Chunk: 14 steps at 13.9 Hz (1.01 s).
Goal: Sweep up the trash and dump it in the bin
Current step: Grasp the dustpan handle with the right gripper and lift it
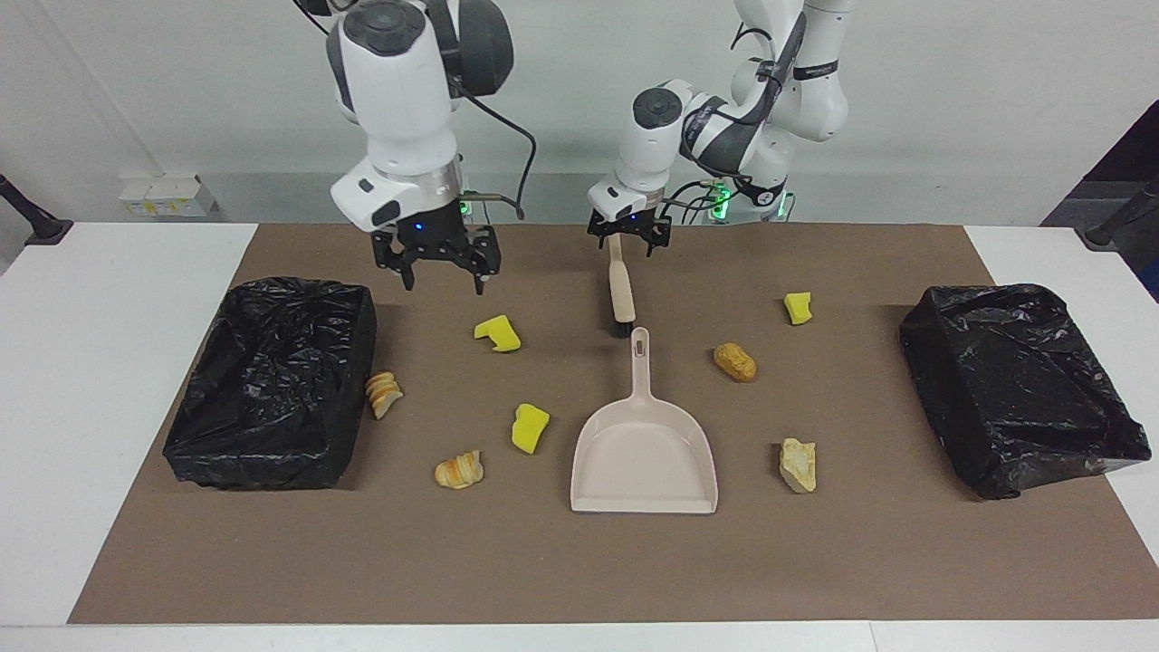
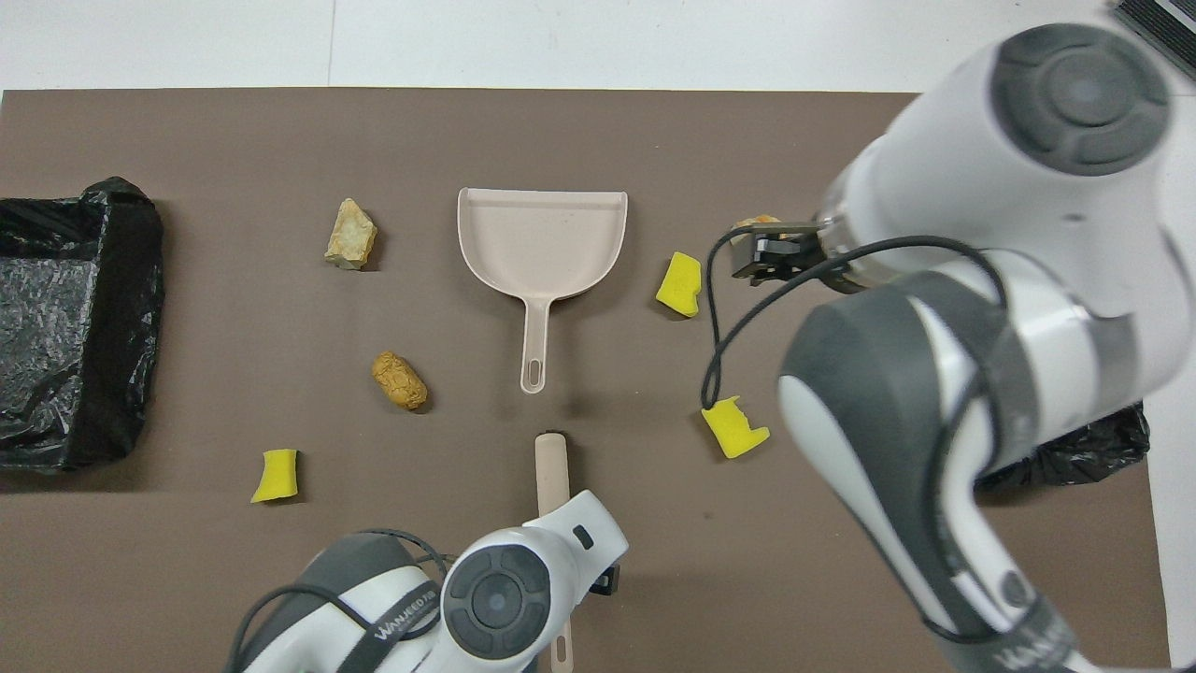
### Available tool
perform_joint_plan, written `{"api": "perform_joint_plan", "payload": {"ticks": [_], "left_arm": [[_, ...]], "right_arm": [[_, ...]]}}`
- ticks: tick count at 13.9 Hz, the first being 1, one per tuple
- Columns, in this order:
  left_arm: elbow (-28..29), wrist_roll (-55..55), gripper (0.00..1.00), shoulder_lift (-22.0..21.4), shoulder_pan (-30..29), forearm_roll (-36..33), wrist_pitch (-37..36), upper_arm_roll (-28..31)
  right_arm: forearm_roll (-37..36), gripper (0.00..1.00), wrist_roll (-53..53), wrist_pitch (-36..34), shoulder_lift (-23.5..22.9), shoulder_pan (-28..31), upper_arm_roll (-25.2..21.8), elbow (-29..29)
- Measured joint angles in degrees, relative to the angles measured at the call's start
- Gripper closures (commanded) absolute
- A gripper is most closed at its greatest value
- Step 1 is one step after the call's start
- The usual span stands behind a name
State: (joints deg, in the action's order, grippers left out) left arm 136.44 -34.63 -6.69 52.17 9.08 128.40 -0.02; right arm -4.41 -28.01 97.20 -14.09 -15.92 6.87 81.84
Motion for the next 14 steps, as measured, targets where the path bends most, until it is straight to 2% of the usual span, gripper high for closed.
{"api": "perform_joint_plan", "payload": {"ticks": [4,7,13,14], "left_arm": [[5.48,-7.23,0.02,-0.60,4.89,0.00,7.72,-0.27],[8.22,-9.52,0.19,-2.16,5.14,0.00,10.28,-0.67],[10.05,-11.55,0.22,-3.19,5.14,-0.34,12.80,-0.68],[10.07,-12.49,0.27,-3.19,5.14,-1.23,12.84,-0.69]], "right_arm": [[-0.76,0.00,-8.32,7.83,-6.64,-7.97,0.04,0.01],[-0.79,0.00,-8.60,11.48,-11.20,-10.81,-0.02,-0.31],[-3.59,0.00,-12.56,14.46,-20.62,-17.67,-0.20,-6.13],[-3.60,0.00,-12.56,14.93,-21.37,-18.15,-0.20,-6.48]]}}
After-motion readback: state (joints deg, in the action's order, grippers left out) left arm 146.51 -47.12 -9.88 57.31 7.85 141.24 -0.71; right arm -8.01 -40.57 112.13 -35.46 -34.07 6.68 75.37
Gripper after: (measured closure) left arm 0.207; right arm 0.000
